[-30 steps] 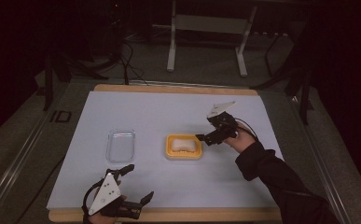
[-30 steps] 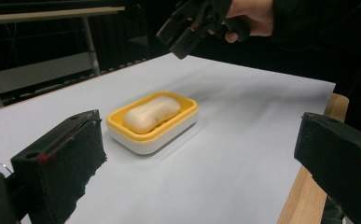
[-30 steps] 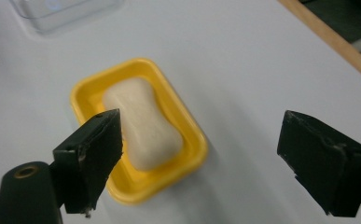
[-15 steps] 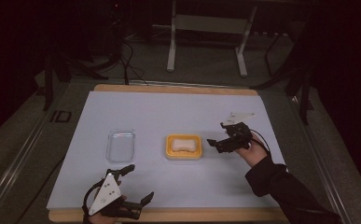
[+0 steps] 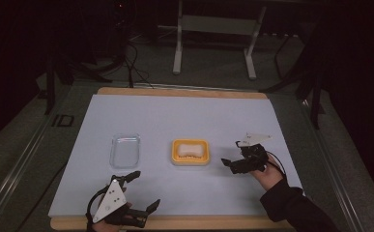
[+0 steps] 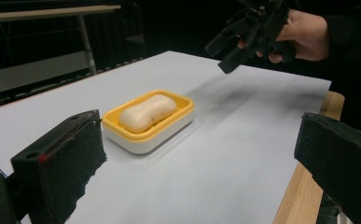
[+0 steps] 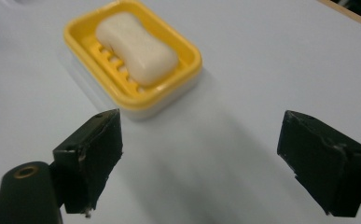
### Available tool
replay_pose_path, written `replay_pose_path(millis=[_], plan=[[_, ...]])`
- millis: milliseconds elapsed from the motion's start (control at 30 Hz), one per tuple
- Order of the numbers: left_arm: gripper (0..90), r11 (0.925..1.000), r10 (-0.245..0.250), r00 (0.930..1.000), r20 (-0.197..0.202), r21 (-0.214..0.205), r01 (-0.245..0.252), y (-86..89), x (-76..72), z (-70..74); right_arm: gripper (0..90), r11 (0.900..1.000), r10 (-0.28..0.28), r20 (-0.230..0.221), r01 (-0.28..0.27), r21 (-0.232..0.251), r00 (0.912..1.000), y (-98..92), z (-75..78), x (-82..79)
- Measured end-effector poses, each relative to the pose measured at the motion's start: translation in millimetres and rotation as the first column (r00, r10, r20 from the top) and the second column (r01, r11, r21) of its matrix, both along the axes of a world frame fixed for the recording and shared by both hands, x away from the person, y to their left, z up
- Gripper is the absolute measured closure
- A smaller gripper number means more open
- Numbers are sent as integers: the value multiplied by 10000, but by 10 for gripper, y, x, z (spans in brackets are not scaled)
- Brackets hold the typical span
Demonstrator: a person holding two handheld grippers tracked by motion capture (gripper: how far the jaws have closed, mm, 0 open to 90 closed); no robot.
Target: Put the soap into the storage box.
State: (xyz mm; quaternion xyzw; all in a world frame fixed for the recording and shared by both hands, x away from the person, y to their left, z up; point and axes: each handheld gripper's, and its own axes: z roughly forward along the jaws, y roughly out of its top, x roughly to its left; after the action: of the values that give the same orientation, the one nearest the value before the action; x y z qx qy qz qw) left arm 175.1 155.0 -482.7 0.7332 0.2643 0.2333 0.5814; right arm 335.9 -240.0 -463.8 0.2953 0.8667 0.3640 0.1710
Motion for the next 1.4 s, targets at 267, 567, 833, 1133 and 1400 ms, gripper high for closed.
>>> replay_pose_path(millis=[267, 567, 833, 1133, 1400], plan=[[17, 10000, -22, 10000, -22, 17, 22, -3, -3, 0, 138, 9986, -333, -3, 333, 416, 9994, -133, -102, -154], [17, 10000, -78, 10000, -17, 4, 78, -3, -8, 3, 138, 9982, -498, 428, 483, 355, 9978, -191, -122, -281], [17, 9999, -144, 9999, -68, 56, 144, -8, -9, 0, 138, 9948, -812, 456, 782, 647, 9957, -311, -131, -329], [17, 9998, -162, 9998, -127, 100, 163, -11, -5, -2, 138, 9895, -1065, 401, 1019, 1021, 9935, -353, -170, -273], [17, 9997, -190, 9997, -139, 134, 192, -12, -8, -2, 138, 9868, -1055, 341, 1004, 1272, 9938, -373, -184, -243]])
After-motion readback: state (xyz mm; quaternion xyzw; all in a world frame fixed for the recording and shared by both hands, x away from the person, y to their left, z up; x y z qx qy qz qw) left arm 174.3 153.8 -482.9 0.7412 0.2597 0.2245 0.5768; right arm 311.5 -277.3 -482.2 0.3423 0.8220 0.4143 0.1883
